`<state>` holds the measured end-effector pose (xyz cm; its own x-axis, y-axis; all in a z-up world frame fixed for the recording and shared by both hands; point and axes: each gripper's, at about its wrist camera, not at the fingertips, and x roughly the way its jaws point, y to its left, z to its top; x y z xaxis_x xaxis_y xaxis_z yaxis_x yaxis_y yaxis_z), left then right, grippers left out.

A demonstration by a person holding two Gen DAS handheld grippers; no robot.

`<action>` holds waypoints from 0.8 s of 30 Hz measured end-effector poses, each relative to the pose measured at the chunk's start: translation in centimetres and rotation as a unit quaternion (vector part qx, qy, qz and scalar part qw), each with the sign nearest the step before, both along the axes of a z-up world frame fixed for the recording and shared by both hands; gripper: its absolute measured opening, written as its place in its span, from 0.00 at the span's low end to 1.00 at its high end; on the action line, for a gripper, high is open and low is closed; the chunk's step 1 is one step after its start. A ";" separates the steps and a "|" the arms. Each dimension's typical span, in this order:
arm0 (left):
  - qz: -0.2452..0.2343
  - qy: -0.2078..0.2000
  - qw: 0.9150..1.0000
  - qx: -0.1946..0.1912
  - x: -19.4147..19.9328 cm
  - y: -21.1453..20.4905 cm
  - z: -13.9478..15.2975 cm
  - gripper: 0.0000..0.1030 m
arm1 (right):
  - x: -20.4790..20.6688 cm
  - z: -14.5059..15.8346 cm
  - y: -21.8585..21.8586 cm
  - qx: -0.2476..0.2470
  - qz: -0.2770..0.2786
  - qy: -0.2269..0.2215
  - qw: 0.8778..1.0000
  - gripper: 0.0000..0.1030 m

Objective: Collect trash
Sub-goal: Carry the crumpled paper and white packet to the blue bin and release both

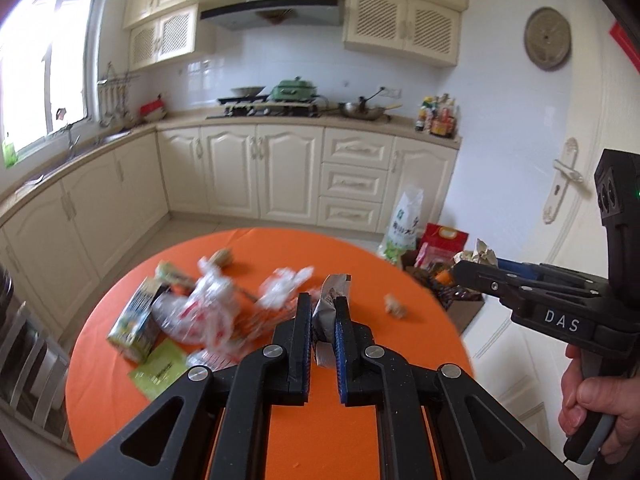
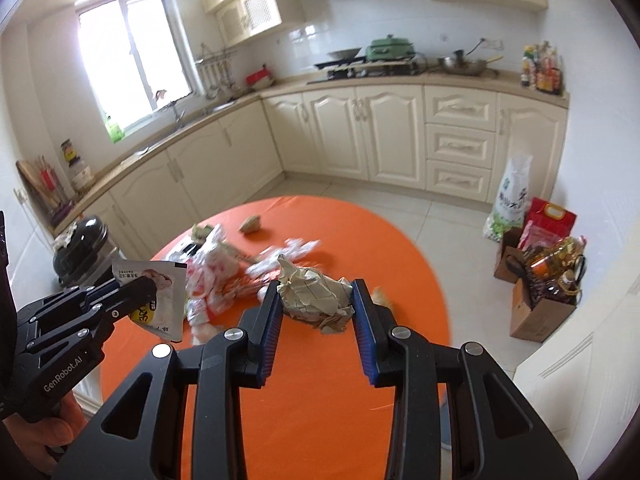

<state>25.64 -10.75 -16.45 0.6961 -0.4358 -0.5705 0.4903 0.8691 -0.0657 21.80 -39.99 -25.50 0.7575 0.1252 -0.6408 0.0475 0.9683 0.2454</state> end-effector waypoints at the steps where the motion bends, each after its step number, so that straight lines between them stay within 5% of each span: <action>1: -0.009 -0.005 1.000 -0.001 -0.3 -0.9 0.5 0.05 | -0.4 0.4 -0.9 -0.001 -0.010 -0.005 1.000 0.33; 13: -0.138 -0.007 0.990 -0.021 -1.7 -15.0 2.5 0.06 | -6.1 1.0 -14.1 -0.010 -0.140 -0.008 0.990 0.33; 24: -0.231 0.113 0.964 0.066 2.2 -29.0 -7.4 0.06 | -7.5 -11.0 -25.1 0.054 -0.227 0.103 0.967 0.33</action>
